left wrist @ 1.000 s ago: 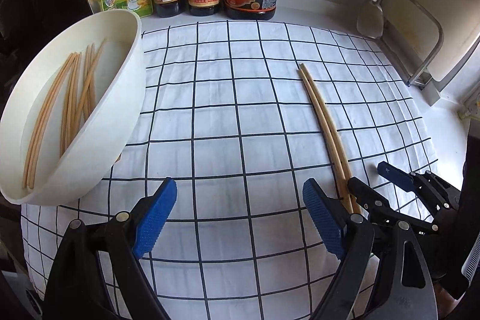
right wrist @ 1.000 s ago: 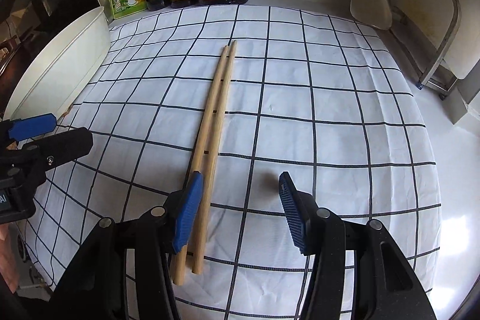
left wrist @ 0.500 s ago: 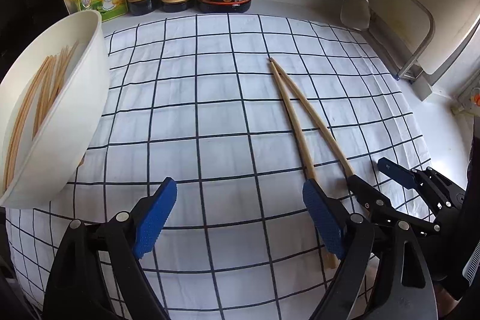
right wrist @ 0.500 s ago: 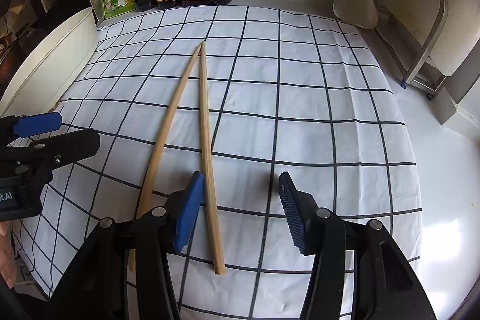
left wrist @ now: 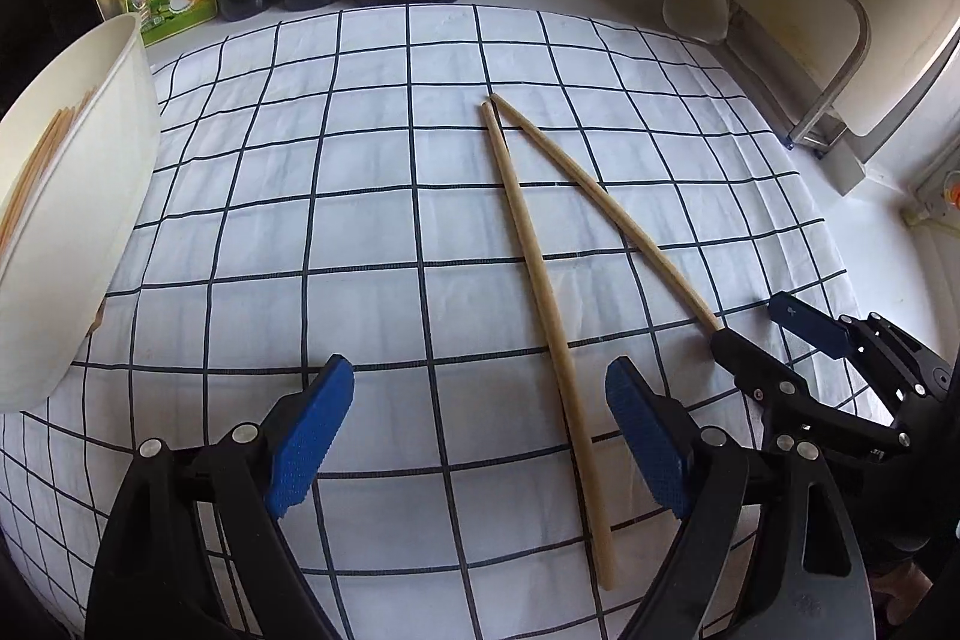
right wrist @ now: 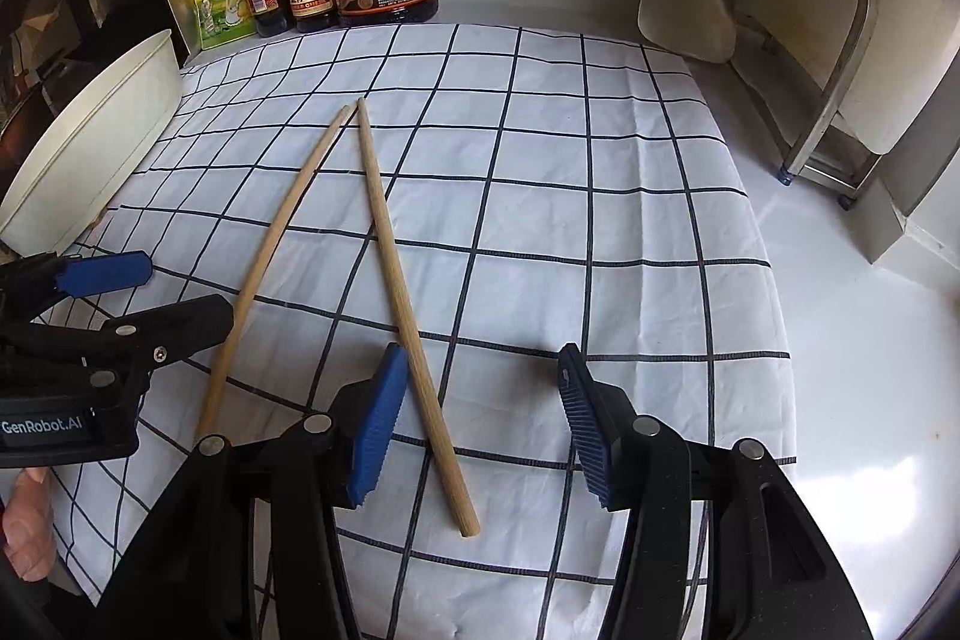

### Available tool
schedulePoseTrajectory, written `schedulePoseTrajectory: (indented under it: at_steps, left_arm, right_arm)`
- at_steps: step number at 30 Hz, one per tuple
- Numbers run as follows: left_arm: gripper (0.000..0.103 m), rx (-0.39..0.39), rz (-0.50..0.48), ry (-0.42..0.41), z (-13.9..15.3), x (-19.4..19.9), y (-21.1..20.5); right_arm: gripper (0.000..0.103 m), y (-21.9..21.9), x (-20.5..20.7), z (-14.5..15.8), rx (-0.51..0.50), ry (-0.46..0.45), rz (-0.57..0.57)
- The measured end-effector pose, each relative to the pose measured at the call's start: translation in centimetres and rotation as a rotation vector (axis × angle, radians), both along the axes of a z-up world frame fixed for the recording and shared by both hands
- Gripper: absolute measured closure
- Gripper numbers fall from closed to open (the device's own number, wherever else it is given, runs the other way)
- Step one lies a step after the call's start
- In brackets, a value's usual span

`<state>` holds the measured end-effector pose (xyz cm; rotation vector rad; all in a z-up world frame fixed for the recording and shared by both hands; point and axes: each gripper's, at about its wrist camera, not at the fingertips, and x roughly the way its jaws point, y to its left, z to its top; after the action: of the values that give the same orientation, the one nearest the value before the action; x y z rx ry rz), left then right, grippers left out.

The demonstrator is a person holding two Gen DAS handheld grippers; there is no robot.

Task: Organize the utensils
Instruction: 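Align both open tools over the two remaining chopsticks on the cloth, then close the right tool on one chopstick while the left tool grasps the other, then lift both held chopsticks and carry them over the white basin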

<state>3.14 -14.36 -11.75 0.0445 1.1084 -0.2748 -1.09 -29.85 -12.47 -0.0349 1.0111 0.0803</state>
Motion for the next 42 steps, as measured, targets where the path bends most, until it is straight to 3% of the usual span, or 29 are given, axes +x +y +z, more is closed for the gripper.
schedulePoseTrajectory:
  at_steps: [10, 15, 18, 21, 23, 25, 33, 42]
  left_arm:
    - [0.018, 0.095, 0.023, -0.016, -1.1, 1.0, -0.6]
    - [0.019, 0.102, 0.026, -0.030, -1.1, 1.3, -0.5]
    - [0.033, 0.099, 0.013, -0.051, -0.8, 1.3, -0.6]
    - [0.057, 0.092, -0.008, -0.065, -0.5, 1.2, -1.0]
    - [0.086, 0.087, -0.026, -0.063, -0.3, 1.2, -1.3]
    - [0.095, 0.079, -0.036, -0.051, -0.3, 1.3, -1.4]
    - [0.096, 0.030, -0.074, -0.001, 0.2, 0.8, -0.2]
    - [0.096, -0.024, -0.108, -0.056, 5.8, 0.4, 3.6]
  right_arm:
    - [0.053, 0.9, 1.0, -0.1, -0.024, -0.011, 0.085]
    - [0.053, 1.4, 1.5, -0.2, -0.043, -0.030, 0.125]
    - [0.062, 1.7, 1.6, -0.2, -0.041, -0.035, 0.148]
    - [0.077, 2.3, 1.7, -0.1, -0.035, -0.029, 0.175]
    - [0.091, 2.9, 1.8, -0.1, -0.044, -0.026, 0.200]
    - [0.096, 3.5, 1.7, -0.1, -0.070, -0.029, 0.215]
    - [0.097, 2.3, 1.5, 0.6, 0.085, 0.013, 0.102]
    - [0.097, 4.3, 0.3, 5.1, 0.206, -0.037, -0.002]
